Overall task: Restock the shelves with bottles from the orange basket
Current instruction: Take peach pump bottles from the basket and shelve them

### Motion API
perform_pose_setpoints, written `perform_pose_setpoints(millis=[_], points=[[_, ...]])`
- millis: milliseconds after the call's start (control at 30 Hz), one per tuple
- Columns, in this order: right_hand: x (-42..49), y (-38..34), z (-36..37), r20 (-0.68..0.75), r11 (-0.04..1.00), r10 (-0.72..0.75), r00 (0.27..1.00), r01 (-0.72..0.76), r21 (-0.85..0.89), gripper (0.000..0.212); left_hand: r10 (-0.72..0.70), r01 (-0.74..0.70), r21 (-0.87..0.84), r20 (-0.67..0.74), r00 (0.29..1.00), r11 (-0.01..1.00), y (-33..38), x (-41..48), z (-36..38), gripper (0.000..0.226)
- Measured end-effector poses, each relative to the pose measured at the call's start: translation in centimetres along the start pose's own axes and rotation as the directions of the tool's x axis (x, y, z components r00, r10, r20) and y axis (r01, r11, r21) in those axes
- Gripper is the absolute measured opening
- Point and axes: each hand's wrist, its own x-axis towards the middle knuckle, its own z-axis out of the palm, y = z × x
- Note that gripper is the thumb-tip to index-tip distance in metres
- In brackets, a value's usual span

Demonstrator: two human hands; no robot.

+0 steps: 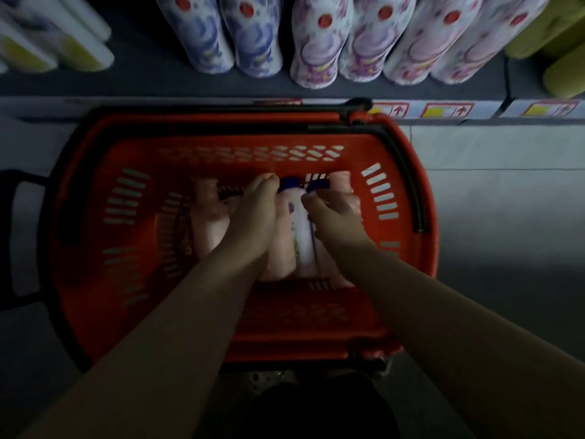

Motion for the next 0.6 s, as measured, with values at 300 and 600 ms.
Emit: perform_pose_setpoints(millis=[300,600], points=[[6.2,5.5,5.9,0.076,0.941,0.138,0.988,-0.107,-0.32,0.059,-0.347,0.347,-0.055,0.005,0.938,0.936,-7.0,4.7,-1.6,0.021],[7.5,6.9,8.6,-0.097,0.905,0.081,0.992,-0.114,-0.411,0.059,-0.356,0.357,-0.027,0.023,0.934,0.934,-8.6,5.2,-3.7,0.016]])
